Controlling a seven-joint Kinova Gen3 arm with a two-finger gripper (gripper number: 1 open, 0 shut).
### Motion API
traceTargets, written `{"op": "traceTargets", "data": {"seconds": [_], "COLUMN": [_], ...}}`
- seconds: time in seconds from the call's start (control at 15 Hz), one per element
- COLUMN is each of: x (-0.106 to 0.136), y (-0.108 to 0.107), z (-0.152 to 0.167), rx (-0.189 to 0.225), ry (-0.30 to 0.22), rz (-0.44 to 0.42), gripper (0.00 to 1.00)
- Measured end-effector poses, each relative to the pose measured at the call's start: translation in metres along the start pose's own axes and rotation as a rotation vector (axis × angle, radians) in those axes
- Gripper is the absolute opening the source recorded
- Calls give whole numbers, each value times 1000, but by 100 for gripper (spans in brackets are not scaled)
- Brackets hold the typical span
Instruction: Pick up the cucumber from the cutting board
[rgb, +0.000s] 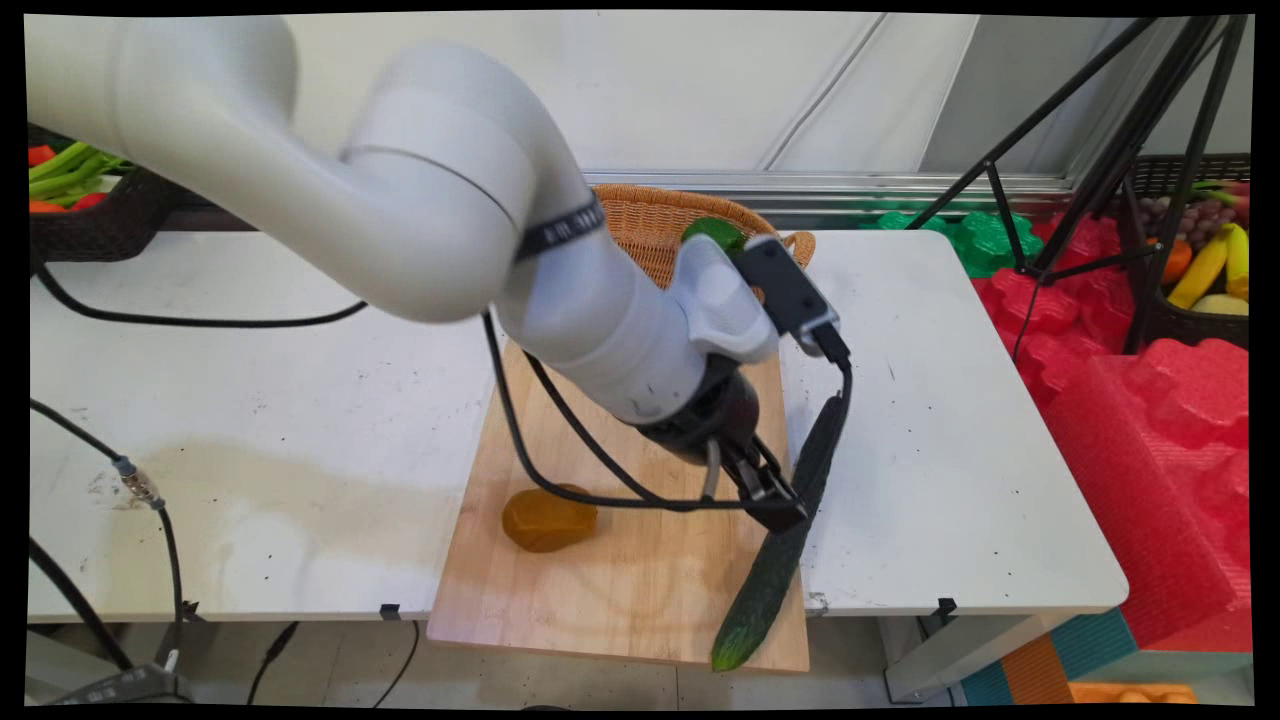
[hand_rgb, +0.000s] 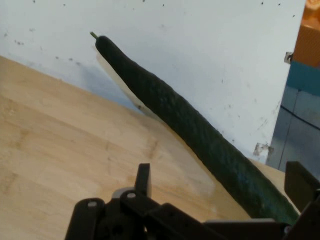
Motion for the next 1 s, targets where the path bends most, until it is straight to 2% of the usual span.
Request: {"op": "traceTargets", "data": {"seconds": [0.6,1.0], "x": [0,-5], "y": [19,27], "z": [56,82], "rx": [3,9], "ry": [-54,-84], "rz": [-53,-82], "gripper": [100,100]}}
